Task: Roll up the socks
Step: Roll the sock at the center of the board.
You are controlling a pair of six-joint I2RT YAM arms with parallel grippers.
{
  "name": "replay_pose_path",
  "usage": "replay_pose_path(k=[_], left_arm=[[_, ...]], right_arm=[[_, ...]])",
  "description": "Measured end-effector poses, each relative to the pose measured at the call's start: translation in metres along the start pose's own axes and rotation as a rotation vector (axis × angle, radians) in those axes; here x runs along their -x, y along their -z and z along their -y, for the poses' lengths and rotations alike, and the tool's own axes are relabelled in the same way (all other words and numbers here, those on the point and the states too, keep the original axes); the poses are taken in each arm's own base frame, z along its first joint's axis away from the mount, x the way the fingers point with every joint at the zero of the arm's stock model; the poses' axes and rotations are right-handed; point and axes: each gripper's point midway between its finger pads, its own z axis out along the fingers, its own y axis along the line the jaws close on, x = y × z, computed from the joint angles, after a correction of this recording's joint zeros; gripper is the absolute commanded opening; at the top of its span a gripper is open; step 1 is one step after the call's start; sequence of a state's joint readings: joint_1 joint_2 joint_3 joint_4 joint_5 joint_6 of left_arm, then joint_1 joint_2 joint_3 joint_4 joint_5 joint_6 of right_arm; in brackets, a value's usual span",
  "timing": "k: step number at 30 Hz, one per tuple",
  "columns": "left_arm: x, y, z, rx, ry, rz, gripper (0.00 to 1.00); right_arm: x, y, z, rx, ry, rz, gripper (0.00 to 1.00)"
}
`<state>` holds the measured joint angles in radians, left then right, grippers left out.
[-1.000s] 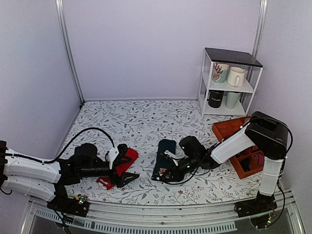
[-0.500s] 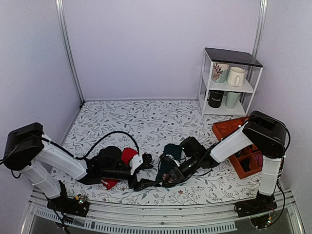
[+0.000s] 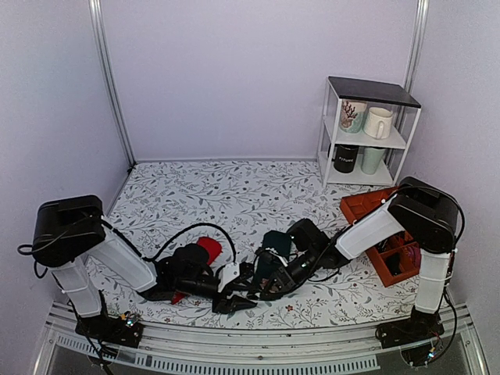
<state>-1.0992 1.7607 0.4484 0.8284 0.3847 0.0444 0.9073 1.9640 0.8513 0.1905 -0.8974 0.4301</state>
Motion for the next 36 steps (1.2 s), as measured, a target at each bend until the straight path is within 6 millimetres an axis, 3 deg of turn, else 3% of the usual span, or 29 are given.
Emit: replay_pose_path(k=[7,11,15,18,24,30,36], left_arm=[[-0.003,-0.005,-0.001,-0.003,0.004,-0.003,0.45],[-0.010,-0.009,-0.002,0.004,0.012,-0.017,0.59],[-0.012,-0.013,-0.004,0.021,0.009,-0.013,0.61],[-0.012,-0.015,-0.006,0.036,0.004,-0.010,0.51],[-0.012,-0.021,-0.013,0.065,0.003,-0.008,0.00],[-0.011,-0.023,-0.008,0.034,0.011,0.003,0.00],[-0.013,-0.020,-0.011,0.059,0.128,-0.027,0.00]], right_arm=[[0.000,0.000,0.000,0.001,-0.005,-0.004,0.08],[0.000,0.000,0.000,0.001,-0.006,-0.004,0.08],[0.000,0.000,0.001,0.003,-0.009,-0.006,0.08],[0.000,0.000,0.001,0.007,-0.011,-0.007,0.08],[-0.001,0.000,0.000,0.015,-0.014,-0.014,0.08],[-0.004,0.003,0.002,0.023,-0.037,-0.025,0.15],[0.001,0.008,-0.004,0.010,0.003,-0.007,0.25]])
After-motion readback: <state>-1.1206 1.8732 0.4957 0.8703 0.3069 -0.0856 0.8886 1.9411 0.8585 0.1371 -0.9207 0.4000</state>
